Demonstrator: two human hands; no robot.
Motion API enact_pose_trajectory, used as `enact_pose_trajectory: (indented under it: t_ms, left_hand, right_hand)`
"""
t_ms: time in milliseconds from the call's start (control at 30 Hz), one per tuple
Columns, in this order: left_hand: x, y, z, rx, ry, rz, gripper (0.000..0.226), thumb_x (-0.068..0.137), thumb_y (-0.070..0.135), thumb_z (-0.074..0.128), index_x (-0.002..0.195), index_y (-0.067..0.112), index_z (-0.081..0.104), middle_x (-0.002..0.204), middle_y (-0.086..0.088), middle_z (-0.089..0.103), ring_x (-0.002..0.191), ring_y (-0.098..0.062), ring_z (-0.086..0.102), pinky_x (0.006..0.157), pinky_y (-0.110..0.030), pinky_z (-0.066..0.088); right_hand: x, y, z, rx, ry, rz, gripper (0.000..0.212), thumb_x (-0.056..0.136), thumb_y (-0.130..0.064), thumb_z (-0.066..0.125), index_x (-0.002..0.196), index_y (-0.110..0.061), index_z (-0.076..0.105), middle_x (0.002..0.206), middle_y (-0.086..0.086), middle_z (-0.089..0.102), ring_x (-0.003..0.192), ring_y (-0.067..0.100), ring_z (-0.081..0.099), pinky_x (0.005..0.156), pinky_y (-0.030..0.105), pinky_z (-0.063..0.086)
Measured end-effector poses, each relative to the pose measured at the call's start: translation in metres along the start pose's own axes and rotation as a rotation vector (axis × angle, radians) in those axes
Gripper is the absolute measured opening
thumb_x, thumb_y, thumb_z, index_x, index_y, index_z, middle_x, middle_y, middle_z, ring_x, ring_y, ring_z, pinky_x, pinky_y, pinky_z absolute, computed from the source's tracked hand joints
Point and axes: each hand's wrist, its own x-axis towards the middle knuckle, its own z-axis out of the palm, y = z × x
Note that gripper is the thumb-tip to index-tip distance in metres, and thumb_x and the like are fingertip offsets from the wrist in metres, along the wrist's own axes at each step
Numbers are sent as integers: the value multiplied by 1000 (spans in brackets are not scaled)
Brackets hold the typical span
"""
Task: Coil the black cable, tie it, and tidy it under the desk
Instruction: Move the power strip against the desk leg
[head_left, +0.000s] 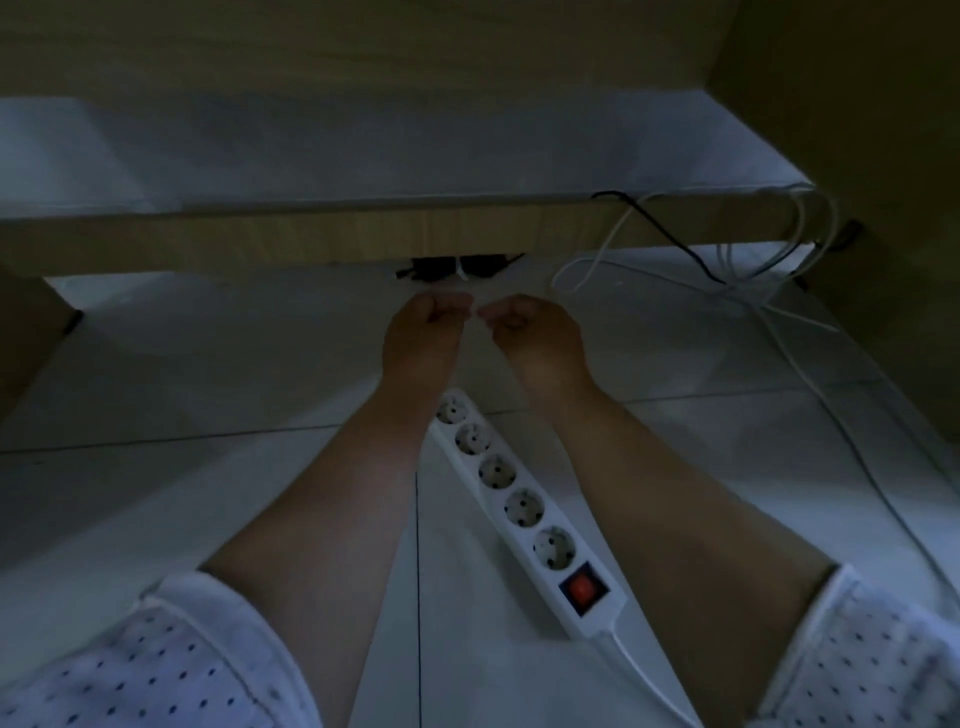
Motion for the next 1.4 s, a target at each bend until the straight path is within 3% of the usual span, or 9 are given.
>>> enact_pose_trajectory:
  t_ms: [100,167,267,333,500,600,700,1067,1400]
  left_hand:
    - [-34,-12,4,209,-30,91,28,97,6,47,114,15,67,119,0,60,97,-9,60,80,-20,51]
    - [-57,-22,6,314,-69,117,28,94,6,51,113,19,68,126,-2,56,94,-3,64,73,-15,49]
    - [-85,-43,11,537,-121,83,36,86,12,62,120,22,68,143,-7,46,122,-18,53,88,-14,37]
    - [-105,-57,17,594,-136,32,45,84,18,66,128,25,63,148,-9,43,123,-23,52,90,-16,35]
    - [-151,-87,29,360,-186,-144,77,64,35,70,138,29,48,136,-1,56,117,-21,60,100,-39,50]
    - [-170,-97,33,249,-198,-185,81,66,20,69,141,33,43,133,5,62,115,-14,62,99,-43,52]
    - [-188,-92,38,217,-193,-207,87,77,3,69,148,34,32,135,8,61,118,-11,60,98,-39,52]
    - [-194,-75,134,124,-318,-168,86,83,-4,65,153,28,28,146,8,50,128,-5,49,95,-20,42]
    - [-206,-61,279,79,-481,-151,85,85,-10,63,154,22,27,155,1,40,140,-10,41,115,-34,36]
  right_hand:
    - [-37,8,-5,-23,7,22,32,92,0,48,114,-7,70,122,7,68,109,18,61,78,5,39]
    - [-65,13,-12,-33,-13,55,29,89,-3,53,111,-8,71,118,7,70,108,21,63,86,16,44]
    - [-103,20,-23,-211,-74,93,26,89,-16,58,111,-13,69,114,8,68,105,25,63,91,29,47]
    - [-127,31,-26,-331,-104,131,35,85,-22,63,120,-17,63,119,11,61,110,30,57,96,36,46]
    - [-183,60,-28,-361,-95,274,72,77,-34,70,140,-24,38,131,13,48,122,35,45,97,43,44]
    - [-207,70,-26,-479,-151,297,81,75,-38,71,143,-23,31,133,9,47,123,31,44,97,43,42]
    - [-221,78,-24,-446,-130,292,73,75,-30,72,137,-16,38,129,10,48,122,28,43,99,37,43]
    - [-228,128,-81,-313,219,317,49,75,-30,72,116,-8,54,112,9,54,107,27,48,90,32,42]
    - [-214,208,-191,-316,412,390,48,77,-27,72,119,-10,56,113,8,55,107,24,49,88,31,44]
